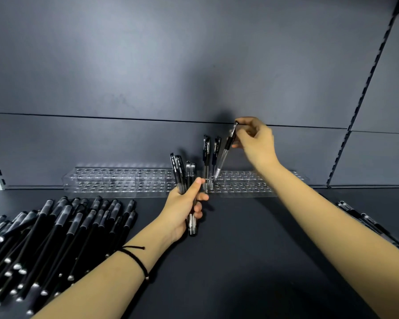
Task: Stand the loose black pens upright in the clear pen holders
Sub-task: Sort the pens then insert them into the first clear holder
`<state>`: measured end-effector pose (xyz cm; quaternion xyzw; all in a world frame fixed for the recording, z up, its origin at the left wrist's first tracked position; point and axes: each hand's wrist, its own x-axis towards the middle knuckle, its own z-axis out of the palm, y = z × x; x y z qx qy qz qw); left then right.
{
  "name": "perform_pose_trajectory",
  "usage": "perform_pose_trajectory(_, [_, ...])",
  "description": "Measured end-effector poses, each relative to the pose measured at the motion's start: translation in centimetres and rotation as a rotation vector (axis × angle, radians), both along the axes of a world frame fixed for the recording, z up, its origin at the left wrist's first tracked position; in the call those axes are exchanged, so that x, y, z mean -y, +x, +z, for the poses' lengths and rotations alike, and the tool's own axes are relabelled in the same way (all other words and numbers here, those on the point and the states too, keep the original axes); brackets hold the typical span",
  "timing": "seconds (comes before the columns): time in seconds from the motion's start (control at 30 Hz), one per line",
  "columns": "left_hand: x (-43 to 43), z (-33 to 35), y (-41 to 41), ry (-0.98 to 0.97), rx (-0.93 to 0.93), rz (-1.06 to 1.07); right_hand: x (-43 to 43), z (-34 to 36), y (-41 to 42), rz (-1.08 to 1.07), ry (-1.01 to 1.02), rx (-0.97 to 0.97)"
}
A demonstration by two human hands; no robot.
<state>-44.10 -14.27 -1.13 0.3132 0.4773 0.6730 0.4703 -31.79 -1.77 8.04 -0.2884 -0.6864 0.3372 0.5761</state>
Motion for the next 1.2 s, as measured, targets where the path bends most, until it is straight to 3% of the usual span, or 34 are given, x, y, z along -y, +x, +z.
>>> perform_pose_trajectory(0.13, [-0.3, -0.2, -0.2, -0.002, -0.024, -0.032, -0.5, -0.5, 0.1, -0.069, 0.119, 0.1])
perform_pose_trajectory(0.33, [-0.2, 0.0, -0.3, -0.018, 0.017, -0.061, -0.5, -0.2, -0.3, -0.12, 0.135, -0.004])
perform_pose_trajectory(0.7, [-0.3, 0.0, -0.3, -0.008, 0.023, -0.055, -0.9, 0.0, 0.8, -0.055, 0.203, 0.109])
perform_pose_trajectory(0.93, [-0.4, -0.2, -0.2, 0.01, 0.01, -0.061, -0.9, -2.3, 0.3, 0.067, 0.177, 0.442])
perform_pose_trajectory(1.07, [-0.2, -0.3, -0.2, 0.051, 0.003, -0.073, -0.1, -2.3, 0.2, -0.081, 0.315, 0.384])
perform_pose_trajectory(1.2, [-0.1, -0.2, 0.6, 0.1, -0.02, -0.039, 1.6, -2.5, 0.7, 0.068, 0.157, 0.383])
